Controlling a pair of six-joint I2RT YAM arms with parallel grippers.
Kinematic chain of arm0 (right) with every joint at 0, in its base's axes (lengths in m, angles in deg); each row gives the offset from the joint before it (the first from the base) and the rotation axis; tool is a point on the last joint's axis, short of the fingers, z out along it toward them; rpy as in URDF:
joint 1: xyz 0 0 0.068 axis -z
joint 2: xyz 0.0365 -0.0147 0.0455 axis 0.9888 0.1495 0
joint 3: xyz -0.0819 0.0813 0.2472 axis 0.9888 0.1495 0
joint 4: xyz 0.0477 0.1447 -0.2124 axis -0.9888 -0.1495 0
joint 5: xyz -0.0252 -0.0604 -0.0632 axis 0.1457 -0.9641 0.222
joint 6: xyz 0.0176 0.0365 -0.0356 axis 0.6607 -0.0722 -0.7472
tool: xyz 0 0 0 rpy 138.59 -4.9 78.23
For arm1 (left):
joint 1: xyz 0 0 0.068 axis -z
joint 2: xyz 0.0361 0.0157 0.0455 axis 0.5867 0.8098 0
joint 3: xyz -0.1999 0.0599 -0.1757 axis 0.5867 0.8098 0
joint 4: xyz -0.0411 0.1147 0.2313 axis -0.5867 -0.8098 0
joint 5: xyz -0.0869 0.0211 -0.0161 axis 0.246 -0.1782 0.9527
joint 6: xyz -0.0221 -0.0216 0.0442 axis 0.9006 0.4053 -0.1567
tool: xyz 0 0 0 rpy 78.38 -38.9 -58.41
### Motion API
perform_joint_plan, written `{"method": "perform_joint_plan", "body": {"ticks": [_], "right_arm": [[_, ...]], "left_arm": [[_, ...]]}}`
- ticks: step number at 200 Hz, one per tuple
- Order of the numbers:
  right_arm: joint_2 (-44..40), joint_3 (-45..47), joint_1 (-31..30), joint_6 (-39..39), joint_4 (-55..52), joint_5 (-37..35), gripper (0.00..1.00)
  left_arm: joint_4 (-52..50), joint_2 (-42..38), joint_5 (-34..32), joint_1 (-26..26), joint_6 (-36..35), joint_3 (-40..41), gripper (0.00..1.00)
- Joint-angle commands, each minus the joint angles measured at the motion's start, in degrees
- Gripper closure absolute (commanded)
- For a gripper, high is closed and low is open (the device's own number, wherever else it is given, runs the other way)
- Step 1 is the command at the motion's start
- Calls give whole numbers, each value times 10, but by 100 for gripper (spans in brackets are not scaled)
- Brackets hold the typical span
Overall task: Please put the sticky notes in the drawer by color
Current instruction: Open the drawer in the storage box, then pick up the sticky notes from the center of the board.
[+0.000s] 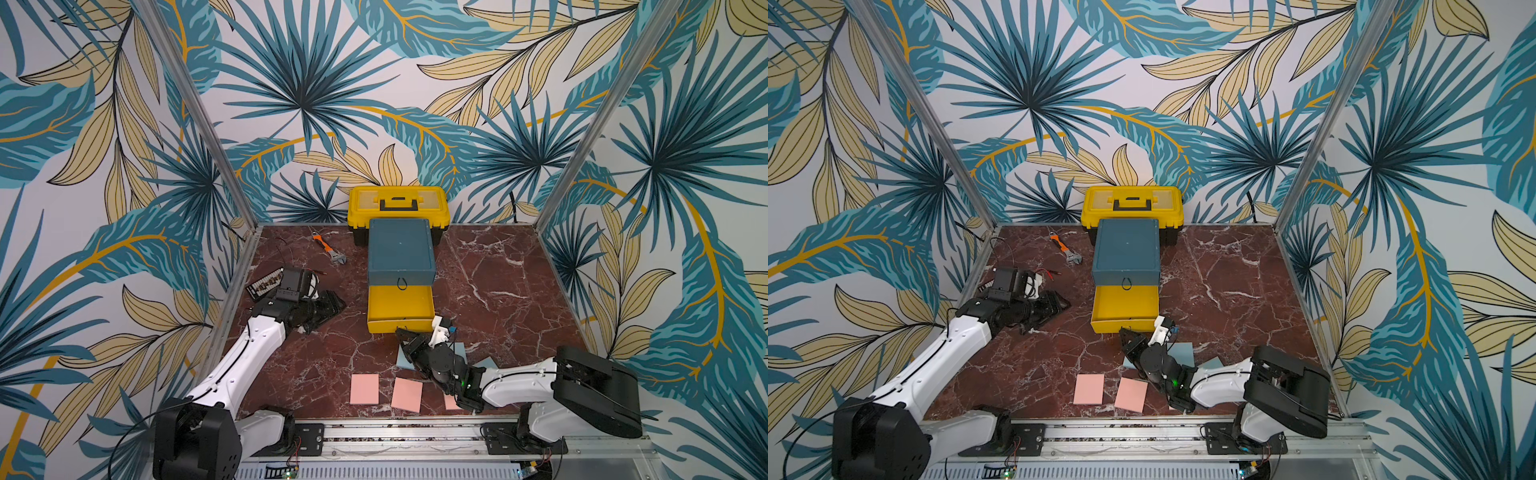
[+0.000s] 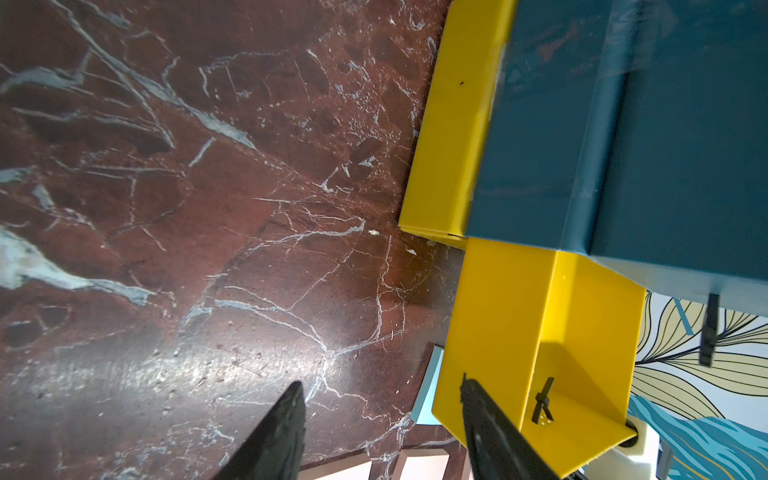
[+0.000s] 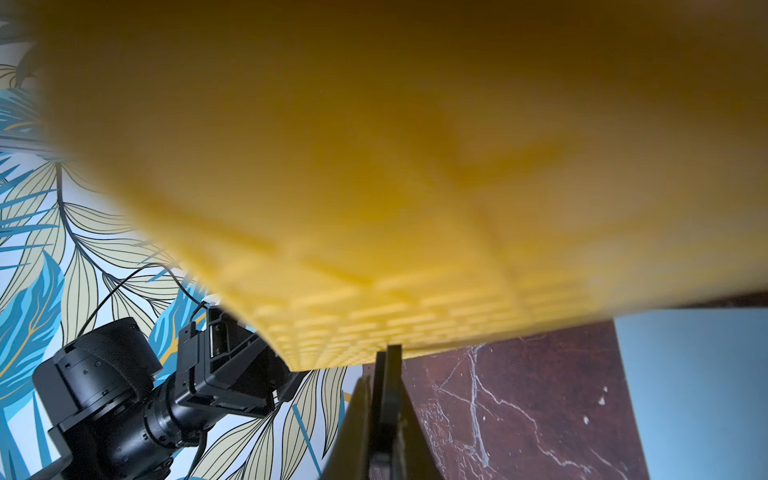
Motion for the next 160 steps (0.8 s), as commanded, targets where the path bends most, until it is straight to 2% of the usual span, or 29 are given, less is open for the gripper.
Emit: {"method": "perform_joint_plan", "body": {"ticks": [1, 29, 36, 49, 72, 133, 145, 160], "right_arm": [[-15, -6, -4, -16, -43, 11, 84], [-52, -21, -4, -37, -125, 19, 77], [-62, -22, -5, -42, -144, 20, 69], [-82, -22, -5, -49, -175, 20, 48], [-119, -24, -5, -67, -234, 12, 31], [-185, -44, -4, -83, -345, 39, 26], [-206, -53, -6, -75, -405, 50, 25], [-252, -77, -9, -71, -532, 46, 24]], "left_arm": [[11, 2, 1, -4, -4, -5, 38], [10, 4, -1, -4, -6, -4, 38], [8, 5, -3, -4, -7, -4, 39], [8, 7, -4, -5, -8, -5, 38], [12, 10, -3, -4, -7, -6, 38], [10, 26, -1, -4, -18, -14, 38], [1, 30, -5, -4, -27, -24, 38], [-4, 34, -11, -4, -36, -35, 35]]}}
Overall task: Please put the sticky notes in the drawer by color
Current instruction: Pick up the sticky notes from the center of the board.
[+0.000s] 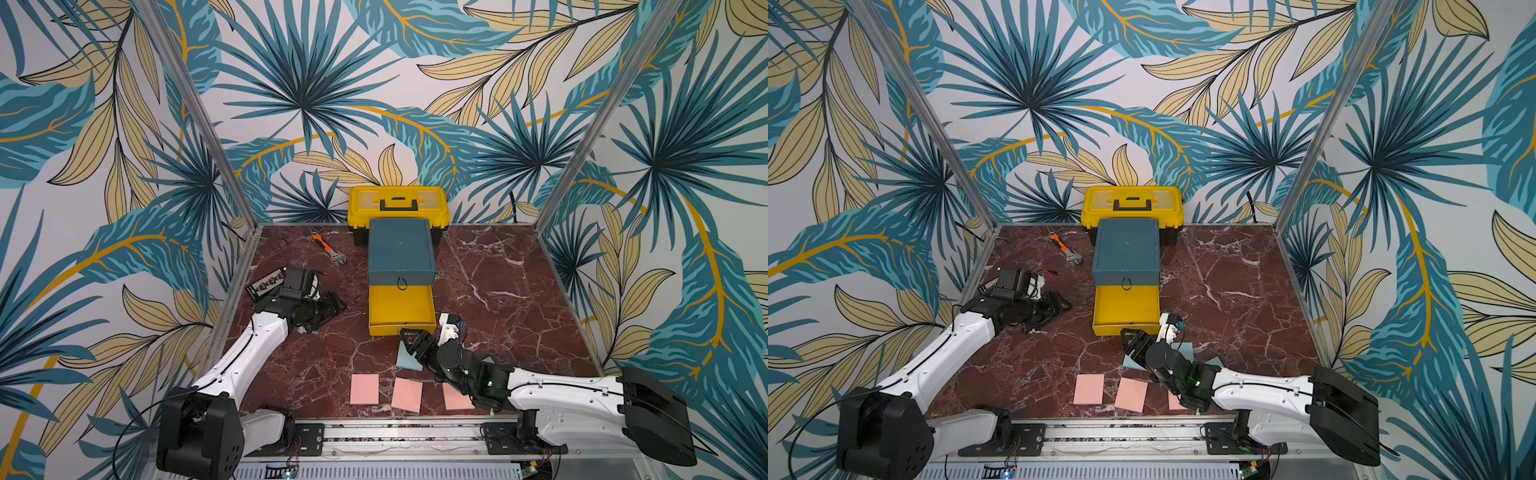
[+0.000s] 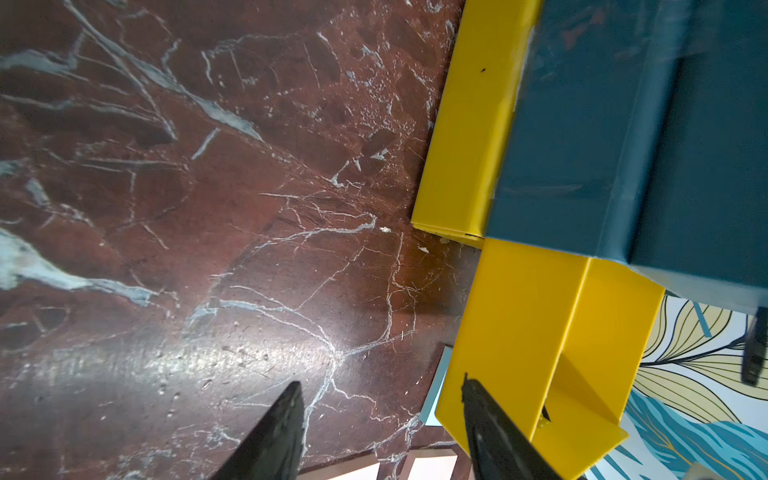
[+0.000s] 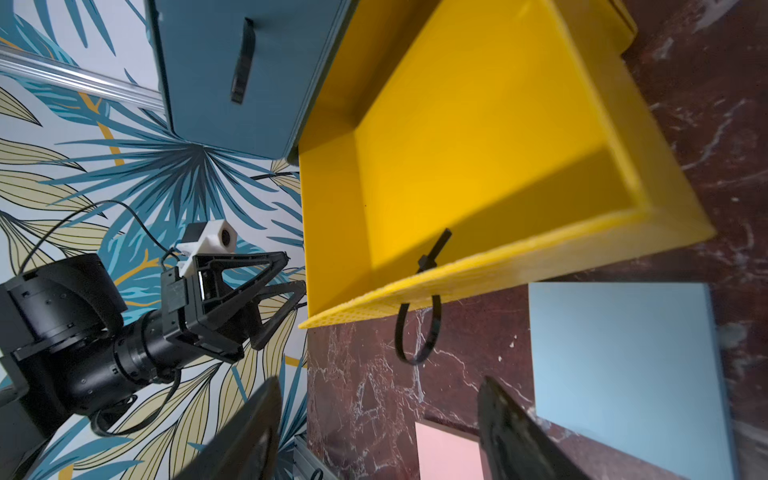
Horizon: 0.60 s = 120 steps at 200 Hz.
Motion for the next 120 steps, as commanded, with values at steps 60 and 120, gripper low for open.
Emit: {"method": "perform_joint_plan", "body": {"ticks": [60, 120], "right_arm": [[-185, -186, -7, 117, -822, -108, 24], [-168, -121, -7, 348, -870, -32, 14]], "left_arm": [[-17, 17, 2, -4, -49, -60, 18], [-19, 23, 14, -4, -65, -68, 16]]}}
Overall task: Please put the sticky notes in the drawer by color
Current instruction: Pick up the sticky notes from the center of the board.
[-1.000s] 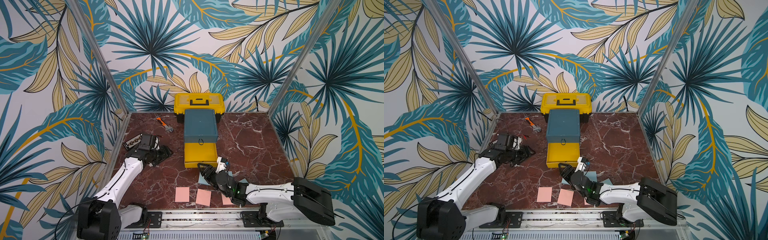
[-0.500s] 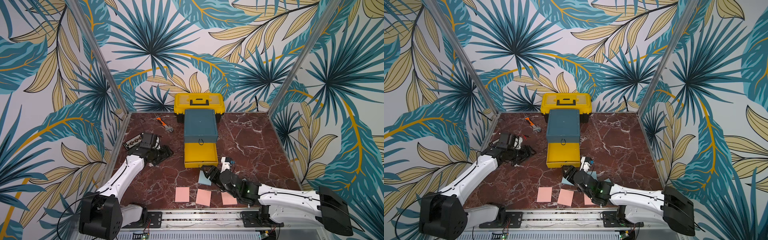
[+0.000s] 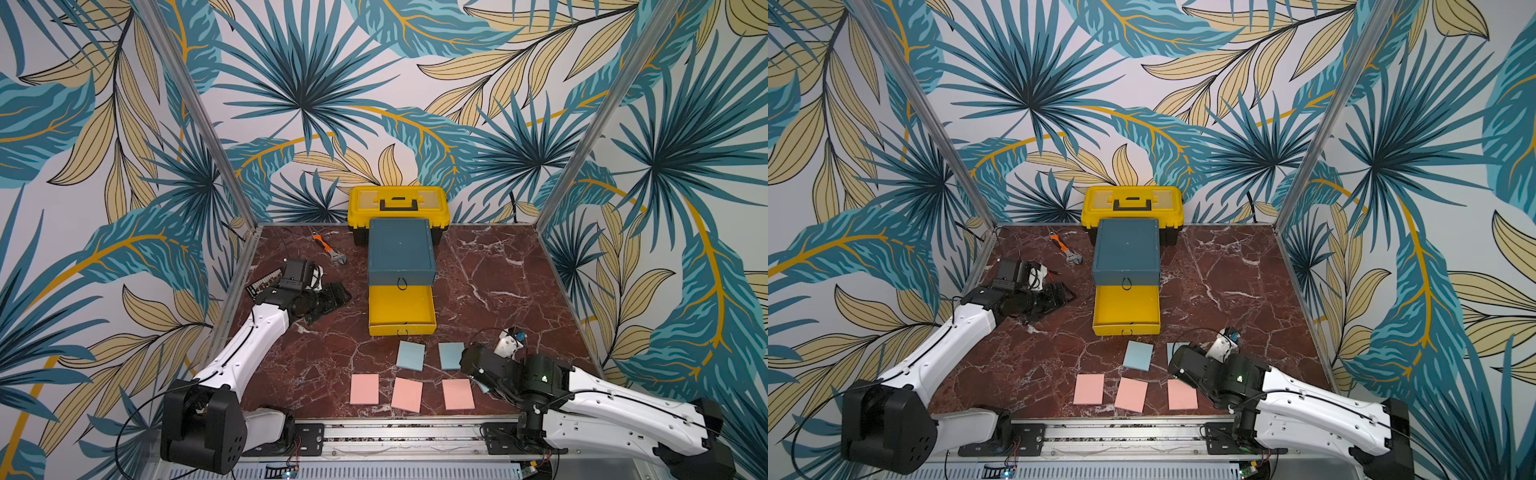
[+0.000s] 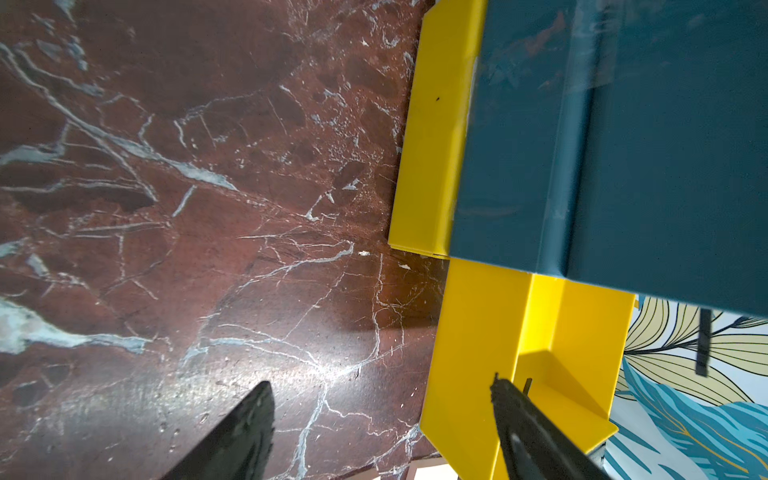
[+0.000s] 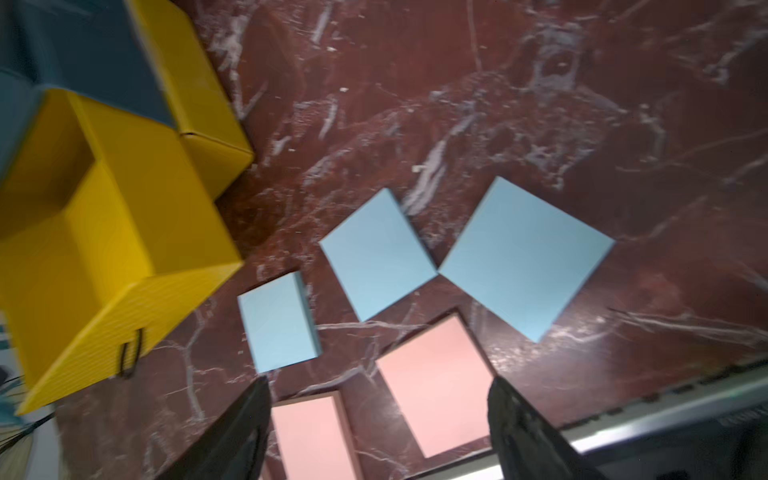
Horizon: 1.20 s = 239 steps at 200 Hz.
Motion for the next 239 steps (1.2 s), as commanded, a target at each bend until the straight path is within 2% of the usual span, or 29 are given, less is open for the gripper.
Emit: {"method": "perform_joint_plan", "body": {"ticks": [1, 7, 21, 24, 28, 54, 86, 127, 147, 163, 176, 197, 213, 239], "right_arm": [[-10, 28, -1, 130, -88, 23, 13], [-15, 32, -1, 150, -99, 26, 9], [-31, 39, 0, 196, -135, 29, 7], [-36, 40, 0, 207, -144, 29, 2], [-41, 41, 0, 219, -154, 27, 1], [-82, 62, 5, 292, -178, 24, 1], [-140, 144, 7, 374, -111, 52, 0], [-93, 110, 21, 400, -157, 52, 0], [-58, 73, 47, 366, -176, 37, 0], [-12, 32, 91, 294, -190, 28, 0], [12, 17, 142, 218, -159, 31, 0], [38, 31, 223, 131, -80, 66, 1], [50, 59, 271, 93, -10, 109, 0], [88, 65, 326, 43, 21, 165, 1]], "left_arm": [[-14, 1, 8, -4, -20, -21, 16], [-13, -1, 6, -4, -21, -21, 16], [-12, -1, 10, -4, -22, -21, 16], [-11, -1, 11, -4, -22, -20, 16], [-10, 0, 12, -4, -22, -20, 16], [4, 9, 25, -4, -19, -18, 16], [12, 29, 40, -4, -18, -25, 16], [5, 49, 44, -4, -24, -47, 16], [9, 60, 50, -4, -23, -54, 16], [13, 67, 54, -4, -22, -57, 16], [14, 71, 56, -4, -23, -56, 16], [10, 69, 52, -4, -26, -53, 16], [2, 67, 47, -4, -28, -54, 16], [-8, 64, 39, -4, -31, -56, 16]]}}
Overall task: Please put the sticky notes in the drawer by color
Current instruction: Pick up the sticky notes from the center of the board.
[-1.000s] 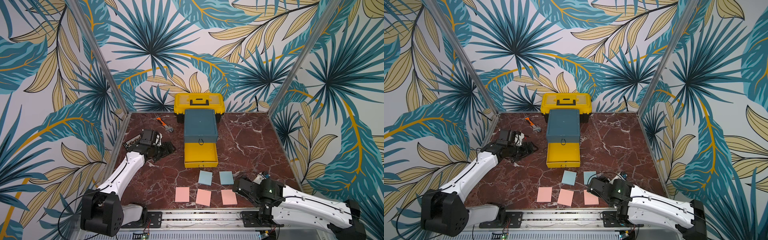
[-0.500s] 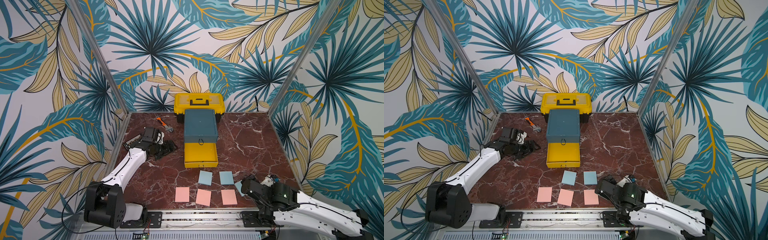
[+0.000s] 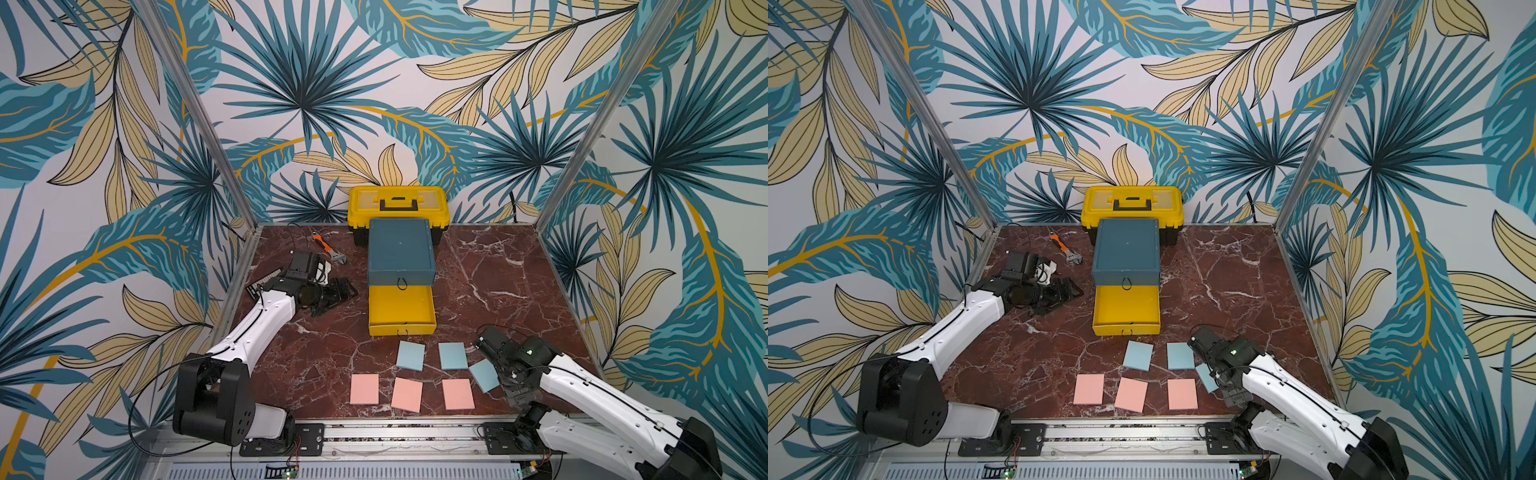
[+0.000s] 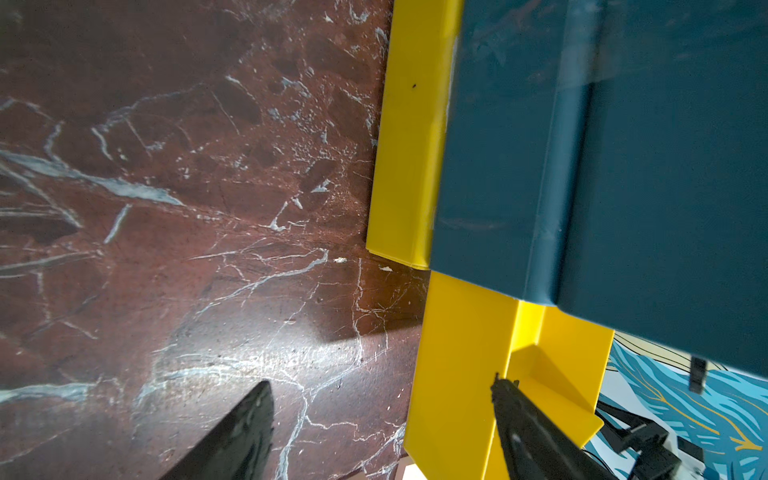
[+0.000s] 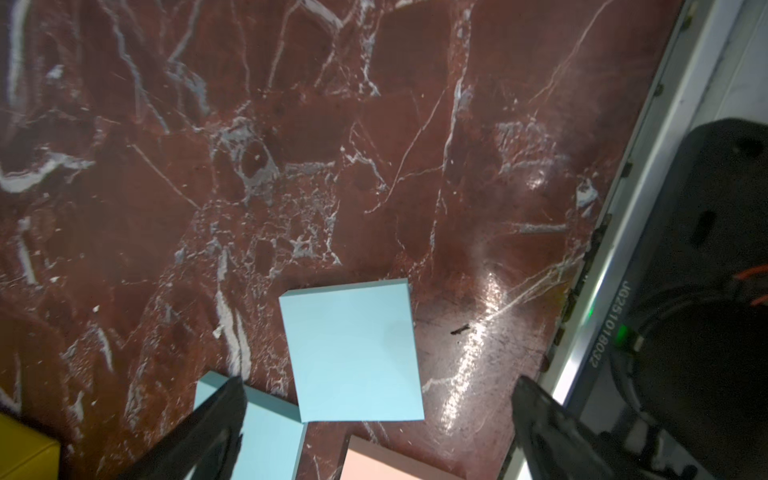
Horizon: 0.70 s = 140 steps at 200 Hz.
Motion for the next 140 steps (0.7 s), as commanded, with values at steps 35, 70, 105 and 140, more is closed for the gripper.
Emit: {"method": "perform_joint_plan", "body": {"ticks": [35, 70, 105, 140], "right_arm": [[76, -39, 85, -130, 35, 90, 1], [105, -64, 121, -174, 26, 103, 1], [106, -26, 136, -168, 57, 147, 0], [102, 2, 138, -157, 81, 174, 1]], "left_arm": [[-16, -5, -13, -5, -8, -19, 16], [-26, -1, -21, -4, -12, -33, 16], [-27, 9, -21, -4, -11, -35, 16], [-25, 15, -22, -4, -9, -37, 16]]}}
